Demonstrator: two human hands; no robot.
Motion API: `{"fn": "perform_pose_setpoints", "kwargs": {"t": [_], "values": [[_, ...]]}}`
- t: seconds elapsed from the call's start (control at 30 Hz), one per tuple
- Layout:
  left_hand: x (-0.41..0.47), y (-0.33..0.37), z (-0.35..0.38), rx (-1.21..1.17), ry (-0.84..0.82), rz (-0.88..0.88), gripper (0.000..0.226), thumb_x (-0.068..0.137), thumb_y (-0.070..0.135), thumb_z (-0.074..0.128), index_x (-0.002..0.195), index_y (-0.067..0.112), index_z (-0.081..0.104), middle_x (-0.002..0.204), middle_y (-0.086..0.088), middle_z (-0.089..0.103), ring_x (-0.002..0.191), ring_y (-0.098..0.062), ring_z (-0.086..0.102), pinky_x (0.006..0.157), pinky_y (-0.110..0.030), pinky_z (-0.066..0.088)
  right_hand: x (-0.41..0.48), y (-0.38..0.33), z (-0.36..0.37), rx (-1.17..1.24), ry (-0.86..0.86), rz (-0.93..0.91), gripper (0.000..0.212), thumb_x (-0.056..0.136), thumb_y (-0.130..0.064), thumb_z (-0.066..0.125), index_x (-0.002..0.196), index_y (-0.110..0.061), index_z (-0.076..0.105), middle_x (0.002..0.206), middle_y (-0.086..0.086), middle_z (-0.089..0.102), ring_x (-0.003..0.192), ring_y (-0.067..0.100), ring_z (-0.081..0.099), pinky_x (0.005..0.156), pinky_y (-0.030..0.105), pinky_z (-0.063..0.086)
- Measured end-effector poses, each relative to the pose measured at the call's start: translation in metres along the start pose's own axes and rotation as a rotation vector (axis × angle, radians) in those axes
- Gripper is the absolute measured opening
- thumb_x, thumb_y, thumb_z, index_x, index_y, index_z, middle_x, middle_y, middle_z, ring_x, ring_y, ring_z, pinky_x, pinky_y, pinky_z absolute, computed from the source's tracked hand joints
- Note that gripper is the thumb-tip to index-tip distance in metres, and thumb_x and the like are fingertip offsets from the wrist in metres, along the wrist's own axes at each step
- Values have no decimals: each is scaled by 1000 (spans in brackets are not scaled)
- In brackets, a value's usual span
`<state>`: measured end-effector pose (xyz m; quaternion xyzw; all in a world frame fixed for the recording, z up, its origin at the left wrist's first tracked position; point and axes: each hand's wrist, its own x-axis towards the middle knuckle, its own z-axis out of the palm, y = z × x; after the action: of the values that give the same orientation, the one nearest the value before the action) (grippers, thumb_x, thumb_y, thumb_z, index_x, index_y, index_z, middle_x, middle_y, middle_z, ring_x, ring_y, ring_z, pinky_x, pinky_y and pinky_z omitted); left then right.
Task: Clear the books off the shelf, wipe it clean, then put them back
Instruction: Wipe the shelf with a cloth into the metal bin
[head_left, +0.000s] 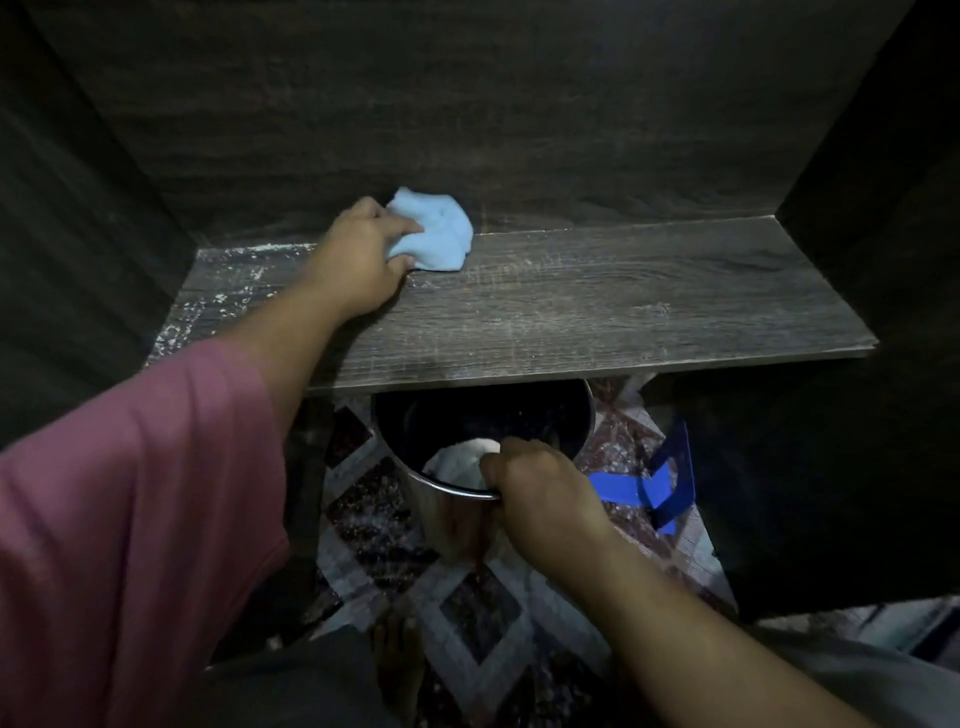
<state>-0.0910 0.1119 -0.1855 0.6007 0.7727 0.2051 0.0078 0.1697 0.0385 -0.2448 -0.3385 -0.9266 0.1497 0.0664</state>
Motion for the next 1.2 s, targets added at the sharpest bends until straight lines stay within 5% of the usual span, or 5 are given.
{"fn": "perform_pose_setpoints", "kwargs": {"t": [0.13,0.47,0.67,1.03,1.2], "values": [[-3,0,4,5,-47,-60,40,92,26,62,132,23,60,124,-14,53,118,-31,50,100,-32,36,2,0,1,4,33,5,34,33,2,78,56,-14,59,55,4,54,48,25,56,43,24,44],[-63,42,5,-119,-89,-72,35,89,24,67,123,27,66,109,-5,61,106,-27,57,92,-29,42,-5,-5,1,38,70,18,12,51,-3,53,59,-11,58,58,5,53,52,29,55,53,24,29],[-94,57,4,-226,-112,-145,31,90,26,66,121,30,67,100,6,54,102,-17,55,88,-23,37,-10,-10,2,1,74,-9,17,47,-2,61,59,-13,55,55,3,50,47,27,55,45,23,32],[-108,56,-13,-391,-180,-104,23,86,15,71,107,24,73,93,12,69,90,-6,63,80,-19,47,-14,-4,-4,-30,-46,-29,22,85,-1,48,102,-8,61,105,10,57,104,30,53,74,29,30],[-53,36,-22,-317,202,-96,27,86,14,69,113,13,70,106,-3,70,99,-20,64,81,-18,41,-9,-1,-4,-21,-37,6,24,87,-1,47,105,-9,60,107,9,56,104,29,53,73,28,28]]}}
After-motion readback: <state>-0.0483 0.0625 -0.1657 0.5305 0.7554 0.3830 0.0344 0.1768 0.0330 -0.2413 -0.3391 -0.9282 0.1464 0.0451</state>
